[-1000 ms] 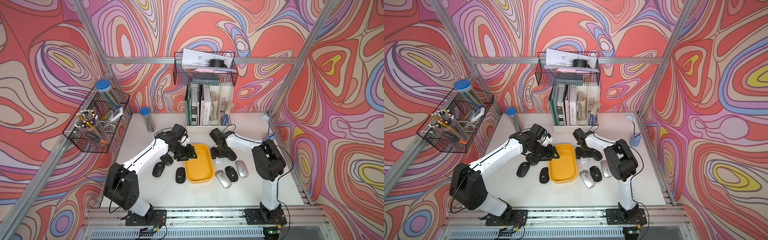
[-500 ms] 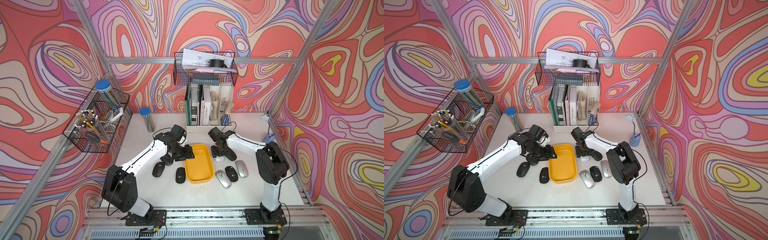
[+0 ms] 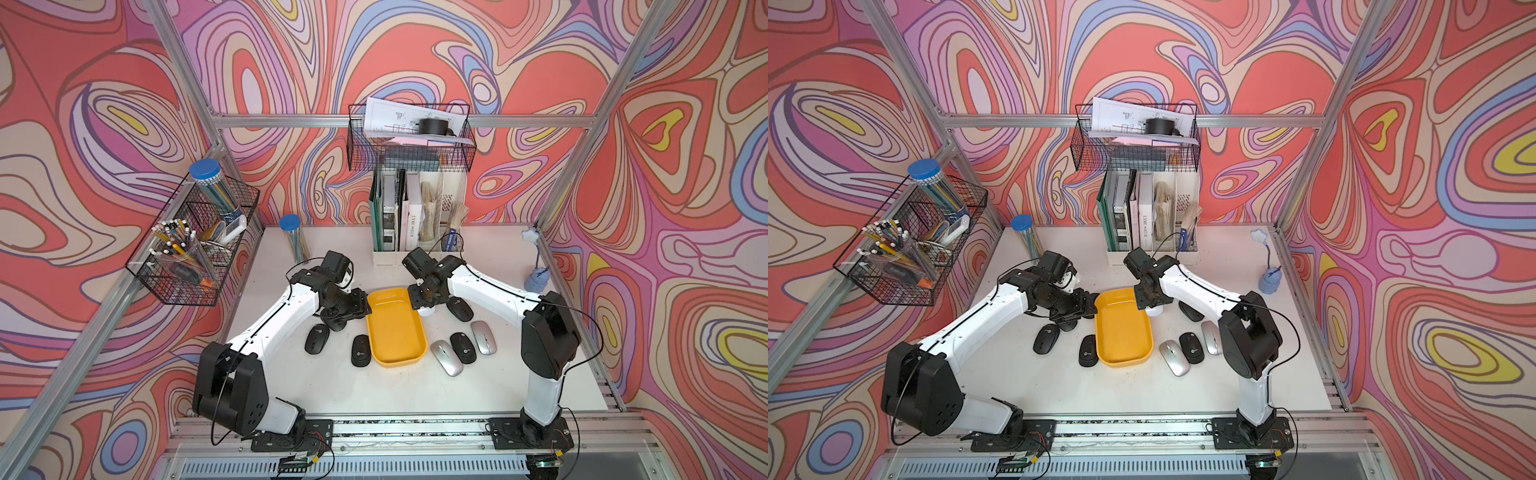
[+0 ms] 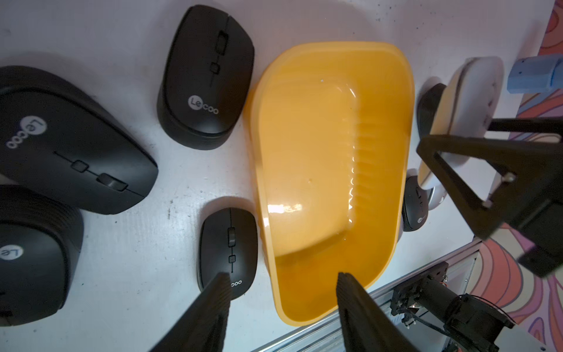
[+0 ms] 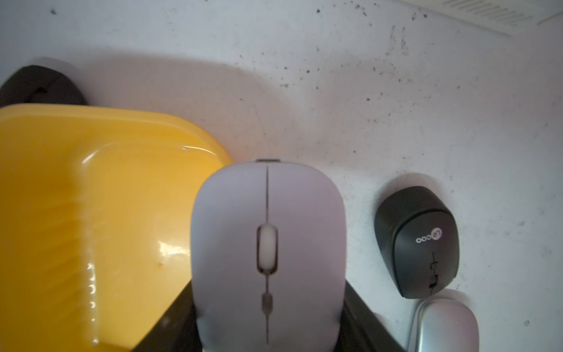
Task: Put the mouse in the storage box
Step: Place the mouse in the storage box.
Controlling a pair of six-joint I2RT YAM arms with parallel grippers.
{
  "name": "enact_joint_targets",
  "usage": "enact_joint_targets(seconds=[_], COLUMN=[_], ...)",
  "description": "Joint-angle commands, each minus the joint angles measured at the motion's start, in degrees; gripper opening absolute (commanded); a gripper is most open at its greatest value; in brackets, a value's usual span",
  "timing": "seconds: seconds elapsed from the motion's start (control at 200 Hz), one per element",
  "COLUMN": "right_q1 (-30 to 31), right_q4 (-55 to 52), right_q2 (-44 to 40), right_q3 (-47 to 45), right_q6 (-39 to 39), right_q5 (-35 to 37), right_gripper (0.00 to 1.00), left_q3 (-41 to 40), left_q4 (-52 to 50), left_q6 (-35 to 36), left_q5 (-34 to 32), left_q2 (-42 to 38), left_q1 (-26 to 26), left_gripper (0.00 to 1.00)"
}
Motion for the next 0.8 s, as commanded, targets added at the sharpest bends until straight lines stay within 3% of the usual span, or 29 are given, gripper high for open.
enact_joint_targets(seconds=[0.0,0.27,0.456,0.616,0.796], right_q1=[2.8,5.5,9.2,10.2,10.1], right_q4=[-2.1,-2.4,0.1,4.7,7.3], right_q2=[0.3,2.7,5.4,7.8,10.2], right_q3=[3.3,7.5,7.8,5.2,3.7], right_q6=[0.8,2.5,4.8,7.1,7.9], right_q5=[-0.1,-2.7,-7.9,-11.6,-8.7], right_gripper=[0.57,0.57,0.57,0.57,0.56], left_q3=[-2.5,-5.7,-7.6,-10.1,-12.0], left_q4=[2.4,9.7,10.7,12.6,13.7], left_q6=[1.7,-1.6,-6.6,-7.2,-7.9], left_q5=[0.0,-0.5,-8.4,-7.5,-3.6], left_q2=[-2.7,-1.3,-1.6,-4.1,-3.5], left_q1=[1.8,2.9,3.9,5.4,5.4], left_gripper=[0.62,0.61,0.58,0.6,0.6])
